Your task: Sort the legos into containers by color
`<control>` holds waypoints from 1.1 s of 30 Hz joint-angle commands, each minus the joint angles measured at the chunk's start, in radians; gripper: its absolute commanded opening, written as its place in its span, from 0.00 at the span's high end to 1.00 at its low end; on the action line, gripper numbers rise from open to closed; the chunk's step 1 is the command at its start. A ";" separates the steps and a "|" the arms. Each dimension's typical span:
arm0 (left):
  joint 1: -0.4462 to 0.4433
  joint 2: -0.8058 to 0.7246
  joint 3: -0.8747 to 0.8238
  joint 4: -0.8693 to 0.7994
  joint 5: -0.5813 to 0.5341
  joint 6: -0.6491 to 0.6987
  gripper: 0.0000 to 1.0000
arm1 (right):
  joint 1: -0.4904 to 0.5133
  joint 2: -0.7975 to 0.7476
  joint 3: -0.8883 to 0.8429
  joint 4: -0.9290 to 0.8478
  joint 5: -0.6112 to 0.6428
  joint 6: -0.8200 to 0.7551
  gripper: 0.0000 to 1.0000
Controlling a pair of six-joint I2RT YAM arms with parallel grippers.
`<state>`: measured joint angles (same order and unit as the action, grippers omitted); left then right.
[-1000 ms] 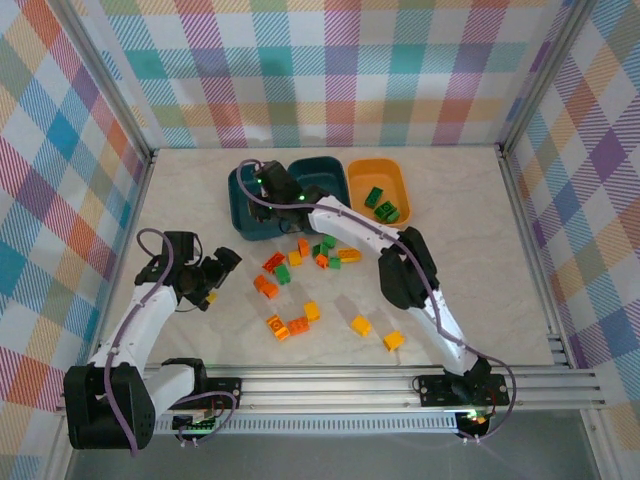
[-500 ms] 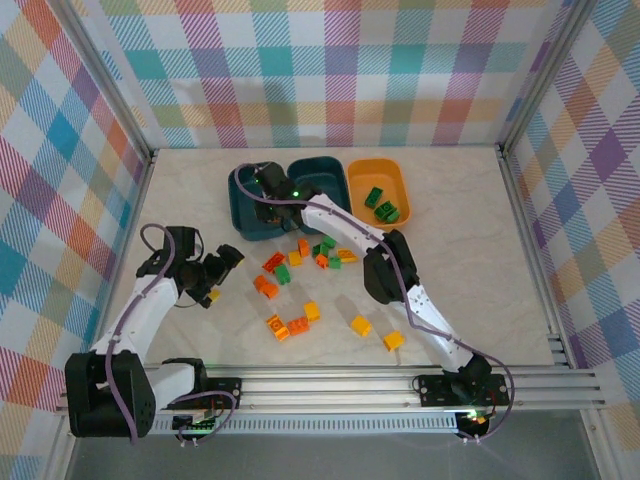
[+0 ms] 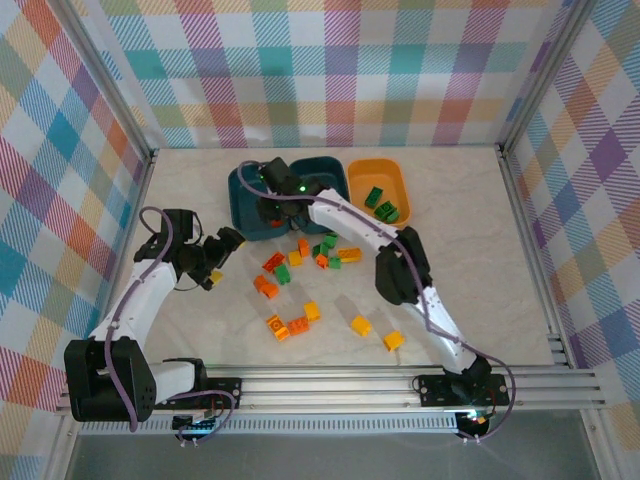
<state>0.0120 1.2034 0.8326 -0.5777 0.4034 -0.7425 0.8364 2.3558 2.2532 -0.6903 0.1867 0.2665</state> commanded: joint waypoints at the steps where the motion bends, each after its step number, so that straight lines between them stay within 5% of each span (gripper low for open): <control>1: 0.010 -0.008 0.004 -0.043 0.054 0.027 0.02 | 0.018 -0.275 -0.243 0.058 0.037 -0.054 0.47; 6: -0.012 -0.055 -0.078 -0.021 0.089 0.009 0.04 | 0.018 -0.639 -0.737 0.058 0.039 0.005 0.41; 14: -0.111 -0.229 -0.089 -0.074 0.121 -0.067 0.04 | 0.048 -0.941 -1.096 -0.244 -0.068 0.133 0.28; 22: -0.184 -0.342 -0.110 -0.192 0.142 -0.045 0.04 | 0.100 -0.918 -1.262 -0.221 -0.089 0.143 0.22; 33: -0.277 -0.368 -0.236 -0.059 0.103 -0.197 0.03 | 0.116 -0.765 -1.292 -0.058 -0.083 0.102 0.25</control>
<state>-0.2485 0.8410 0.5999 -0.6933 0.5213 -0.8753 0.9440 1.5665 0.9466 -0.7898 0.1078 0.3813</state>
